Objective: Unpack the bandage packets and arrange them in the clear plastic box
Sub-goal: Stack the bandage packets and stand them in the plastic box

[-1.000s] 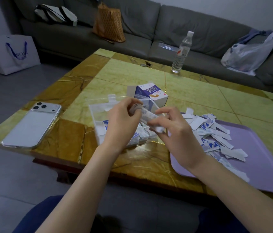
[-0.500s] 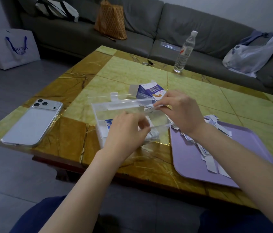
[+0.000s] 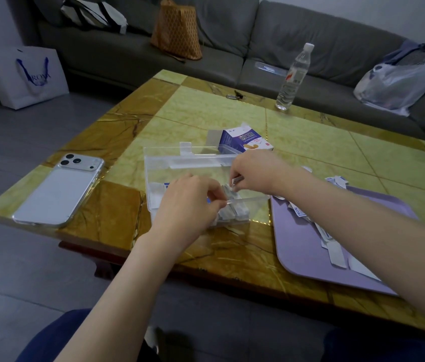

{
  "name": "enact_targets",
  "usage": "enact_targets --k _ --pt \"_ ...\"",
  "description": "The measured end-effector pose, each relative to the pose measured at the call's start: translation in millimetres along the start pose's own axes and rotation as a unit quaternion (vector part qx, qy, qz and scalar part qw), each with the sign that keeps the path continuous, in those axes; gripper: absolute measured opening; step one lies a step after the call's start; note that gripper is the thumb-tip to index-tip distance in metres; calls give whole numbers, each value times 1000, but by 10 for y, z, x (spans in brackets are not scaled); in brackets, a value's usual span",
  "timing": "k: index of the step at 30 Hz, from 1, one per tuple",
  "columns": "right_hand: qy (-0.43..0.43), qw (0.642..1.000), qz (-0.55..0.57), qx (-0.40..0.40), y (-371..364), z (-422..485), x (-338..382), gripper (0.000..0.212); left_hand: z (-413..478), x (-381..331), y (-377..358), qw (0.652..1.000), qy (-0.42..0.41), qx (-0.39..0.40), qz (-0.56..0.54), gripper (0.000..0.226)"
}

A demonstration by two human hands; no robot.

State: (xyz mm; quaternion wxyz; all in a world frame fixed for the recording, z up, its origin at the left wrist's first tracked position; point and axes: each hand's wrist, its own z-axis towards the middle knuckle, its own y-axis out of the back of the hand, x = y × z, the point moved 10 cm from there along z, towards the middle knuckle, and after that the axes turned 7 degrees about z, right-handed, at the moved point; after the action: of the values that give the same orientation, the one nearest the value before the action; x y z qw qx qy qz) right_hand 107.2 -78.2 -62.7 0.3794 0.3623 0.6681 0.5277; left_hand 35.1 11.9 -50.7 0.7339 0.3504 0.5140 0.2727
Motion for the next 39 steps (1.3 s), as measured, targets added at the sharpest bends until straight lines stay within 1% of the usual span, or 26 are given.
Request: enact_targets --k 3,6,9,11,12,13,15,16,18,20,23,26,29,34,38,39 --pt "23 996 -41 73 -125 70 83 20 4 -2 2 1000 -10 2 -1 7" --pt "34 987 -48 148 -259 82 135 23 0 -15 7 1000 -25 6 4 7" --pt "32 969 -42 240 -393 32 174 39 -19 -17 32 999 -39 4 10 8" --pt "24 960 -35 275 -448 34 160 40 -38 -9 69 999 -43 -1 22 9" --pt "13 960 -20 277 -452 47 141 37 -51 -5 90 999 -45 -5 28 9" --pt "-5 964 10 267 -439 73 112 33 -62 3 108 999 -46 -7 29 9" --pt "-60 966 116 223 -386 121 48 25 -76 21 132 999 -45 -9 25 8" --pt "-78 965 159 195 -364 139 32 24 -78 31 139 999 -44 -10 23 7" --pt "-99 964 195 149 -350 171 21 29 -77 44 145 999 -42 -12 19 7" --pt "-115 964 200 130 -398 191 22 33 -74 42 141 999 -40 -14 18 7" --pt "-137 966 184 116 -447 236 24 45 -70 49 127 999 -36 -13 26 7" --pt "-154 966 176 110 -436 236 52 47 -67 57 119 999 -39 -12 23 7" --pt "-163 967 155 119 -433 227 82 40 -68 56 128 999 -40 -15 16 7" --pt "-189 967 144 96 -455 281 36 36 -65 53 130 999 -41 -15 12 6" --pt "-194 962 173 82 -438 278 24 21 -59 56 122 999 -41 -8 16 6" --pt "-192 962 175 78 -414 263 27 20 -56 54 120 999 -42 -7 15 6"
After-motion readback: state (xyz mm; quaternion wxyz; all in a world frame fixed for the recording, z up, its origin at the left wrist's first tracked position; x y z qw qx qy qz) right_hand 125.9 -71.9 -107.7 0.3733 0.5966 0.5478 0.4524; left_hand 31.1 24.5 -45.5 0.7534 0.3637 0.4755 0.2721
